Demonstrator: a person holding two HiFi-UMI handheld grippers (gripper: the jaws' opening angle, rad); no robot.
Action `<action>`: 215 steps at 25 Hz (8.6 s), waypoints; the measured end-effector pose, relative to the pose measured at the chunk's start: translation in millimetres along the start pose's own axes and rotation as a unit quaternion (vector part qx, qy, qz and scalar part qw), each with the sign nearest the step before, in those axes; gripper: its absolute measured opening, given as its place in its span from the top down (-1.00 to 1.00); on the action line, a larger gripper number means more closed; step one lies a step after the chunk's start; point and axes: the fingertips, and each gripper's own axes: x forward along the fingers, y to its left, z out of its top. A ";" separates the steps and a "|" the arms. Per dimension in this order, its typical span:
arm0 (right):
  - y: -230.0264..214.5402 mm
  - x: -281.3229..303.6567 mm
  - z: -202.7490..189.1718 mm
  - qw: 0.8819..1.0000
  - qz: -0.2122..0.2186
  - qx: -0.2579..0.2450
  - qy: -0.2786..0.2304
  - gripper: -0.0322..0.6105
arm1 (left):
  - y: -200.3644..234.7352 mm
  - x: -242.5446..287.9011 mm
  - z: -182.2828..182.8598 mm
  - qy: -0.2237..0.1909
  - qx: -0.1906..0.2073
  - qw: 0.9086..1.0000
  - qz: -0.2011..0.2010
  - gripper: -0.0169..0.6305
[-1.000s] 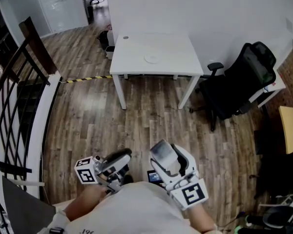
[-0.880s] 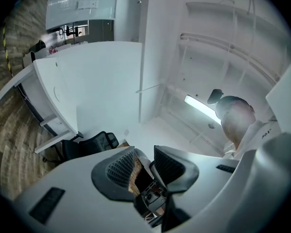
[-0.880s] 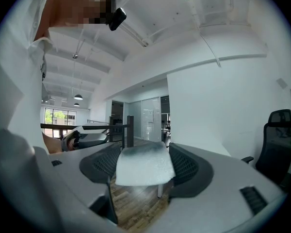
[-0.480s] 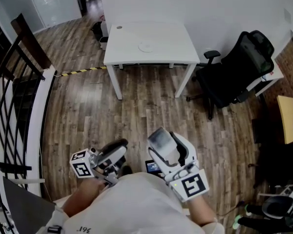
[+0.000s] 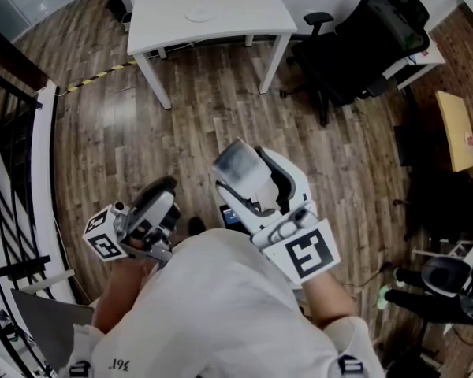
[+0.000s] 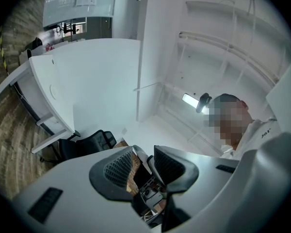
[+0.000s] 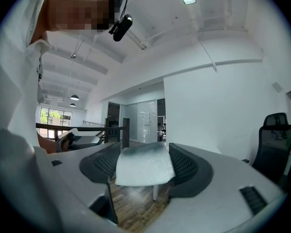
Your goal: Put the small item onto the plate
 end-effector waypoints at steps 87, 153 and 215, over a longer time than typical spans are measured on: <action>-302.4 401.8 -4.5 0.999 0.014 -0.036 0.029 -0.09 | 336.6 183.6 293.8 -0.017 0.011 1.000 0.019 0.57; -433.7 631.4 -238.0 0.952 0.034 -0.087 0.291 -0.09 | 627.4 213.4 343.3 0.130 0.053 0.964 0.227 0.56; -459.9 706.3 -346.1 0.911 0.052 -0.040 0.408 -0.09 | 693.3 195.3 319.2 0.164 0.018 0.943 0.288 0.56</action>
